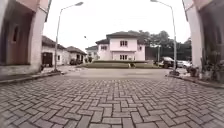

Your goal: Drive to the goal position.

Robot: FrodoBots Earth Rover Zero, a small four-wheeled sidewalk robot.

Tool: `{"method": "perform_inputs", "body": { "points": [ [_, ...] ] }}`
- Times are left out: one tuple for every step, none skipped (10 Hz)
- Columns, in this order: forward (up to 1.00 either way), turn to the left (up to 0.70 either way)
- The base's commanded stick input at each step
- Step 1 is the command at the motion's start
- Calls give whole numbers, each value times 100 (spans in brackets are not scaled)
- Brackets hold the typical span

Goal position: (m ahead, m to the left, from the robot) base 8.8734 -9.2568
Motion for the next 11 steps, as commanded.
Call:
{"method": "perform_inputs", "body": {
  "points": [
    [70,0],
    [70,0],
    [70,0],
    [70,0],
    [70,-35],
    [70,-35],
    [70,-32],
    [70,-28],
    [70,0],
    [70,0],
    [70,0]
  ]
}}
